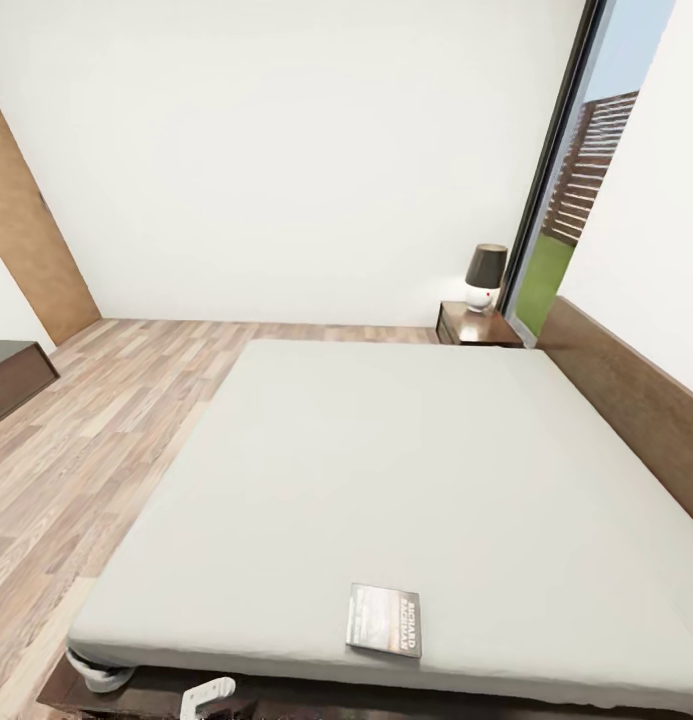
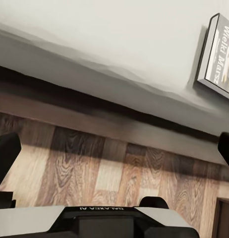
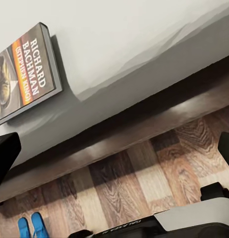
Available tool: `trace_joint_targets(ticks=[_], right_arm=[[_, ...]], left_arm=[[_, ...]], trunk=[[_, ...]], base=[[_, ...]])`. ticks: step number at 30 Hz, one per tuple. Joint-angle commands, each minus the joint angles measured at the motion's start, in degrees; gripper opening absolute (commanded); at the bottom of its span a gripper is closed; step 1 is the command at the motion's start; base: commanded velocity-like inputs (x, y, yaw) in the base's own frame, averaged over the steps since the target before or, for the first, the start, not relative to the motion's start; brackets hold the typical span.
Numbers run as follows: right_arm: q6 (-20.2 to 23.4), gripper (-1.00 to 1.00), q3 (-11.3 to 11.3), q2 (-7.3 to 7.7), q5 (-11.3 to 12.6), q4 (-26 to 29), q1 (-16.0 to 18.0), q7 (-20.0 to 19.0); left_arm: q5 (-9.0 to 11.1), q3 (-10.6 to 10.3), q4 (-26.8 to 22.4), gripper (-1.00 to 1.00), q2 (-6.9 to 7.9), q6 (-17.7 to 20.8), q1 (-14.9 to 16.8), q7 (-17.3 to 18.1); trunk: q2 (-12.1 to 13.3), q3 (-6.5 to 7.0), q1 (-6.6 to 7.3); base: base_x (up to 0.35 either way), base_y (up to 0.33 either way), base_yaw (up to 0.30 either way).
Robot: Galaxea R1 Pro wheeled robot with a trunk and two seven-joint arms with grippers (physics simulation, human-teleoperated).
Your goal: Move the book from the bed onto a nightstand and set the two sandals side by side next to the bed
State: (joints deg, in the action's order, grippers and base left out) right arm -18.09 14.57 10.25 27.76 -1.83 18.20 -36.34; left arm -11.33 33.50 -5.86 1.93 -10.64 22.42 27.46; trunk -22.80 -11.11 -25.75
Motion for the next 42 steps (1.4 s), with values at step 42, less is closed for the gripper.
trace_joint_targets(ticks=[42], right_arm=[[0.0, 1.00, 0.4, 0.53, -0.3, -0.1, 0.1, -0.6]], left_arm=[[3.6, -16.0, -48.2, 1.00, -11.45, 53.9, 17.4, 5.9]], trunk=[[-0.1, -3.30, -0.03]], base=[[0.000, 0.000, 0.011]])
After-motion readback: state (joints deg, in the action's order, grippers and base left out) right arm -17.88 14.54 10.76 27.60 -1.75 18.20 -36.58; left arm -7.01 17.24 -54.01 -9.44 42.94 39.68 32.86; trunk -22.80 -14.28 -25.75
